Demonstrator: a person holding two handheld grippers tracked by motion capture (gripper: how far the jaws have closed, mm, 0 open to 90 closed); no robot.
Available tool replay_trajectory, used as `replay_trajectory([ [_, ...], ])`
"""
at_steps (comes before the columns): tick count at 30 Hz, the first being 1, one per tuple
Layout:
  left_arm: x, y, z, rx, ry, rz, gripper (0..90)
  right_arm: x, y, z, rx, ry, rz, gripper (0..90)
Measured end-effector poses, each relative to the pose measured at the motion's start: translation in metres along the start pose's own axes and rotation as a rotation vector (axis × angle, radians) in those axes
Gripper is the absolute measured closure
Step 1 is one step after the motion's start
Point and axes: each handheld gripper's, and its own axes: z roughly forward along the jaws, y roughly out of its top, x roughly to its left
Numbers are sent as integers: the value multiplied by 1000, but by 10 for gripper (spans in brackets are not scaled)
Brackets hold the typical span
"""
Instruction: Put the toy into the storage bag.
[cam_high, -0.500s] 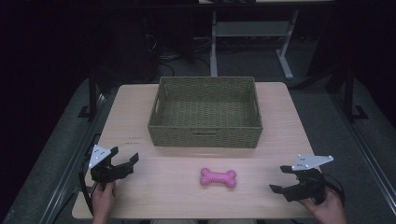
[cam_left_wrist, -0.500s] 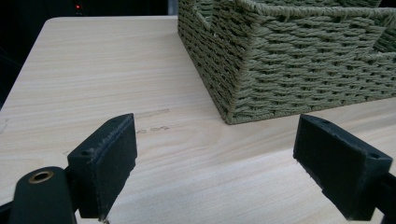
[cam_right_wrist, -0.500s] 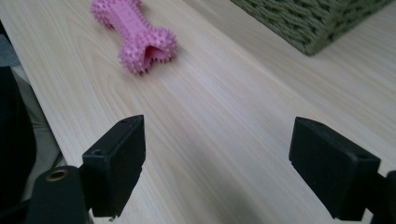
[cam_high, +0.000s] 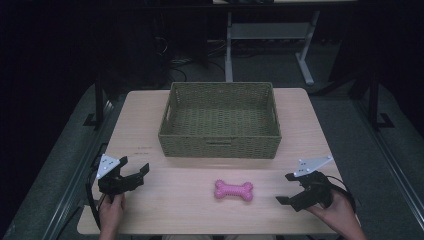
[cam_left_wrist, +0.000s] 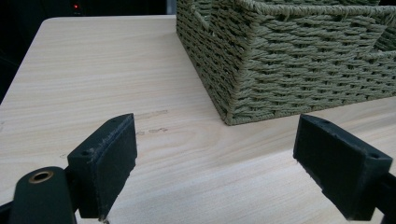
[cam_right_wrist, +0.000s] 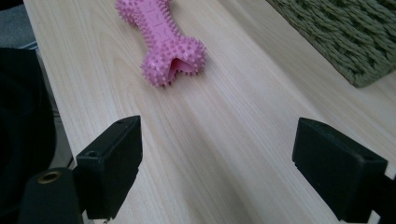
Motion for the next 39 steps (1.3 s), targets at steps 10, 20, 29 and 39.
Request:
replay_trajectory([
  [10, -1, 0, 0, -2, -6, 4, 130, 6, 20, 8, 39, 48, -43, 155],
  [20, 1, 0, -1, -5, -3, -5, 130, 14, 39, 16, 93, 76, -114, 153],
  [29, 2, 0, -2, -7, -4, -10, 130, 24, 62, 28, 137, 113, -192, 153],
  [39, 4, -1, -3, -11, -1, -13, 130, 33, 90, 50, 186, 166, -259, 155],
])
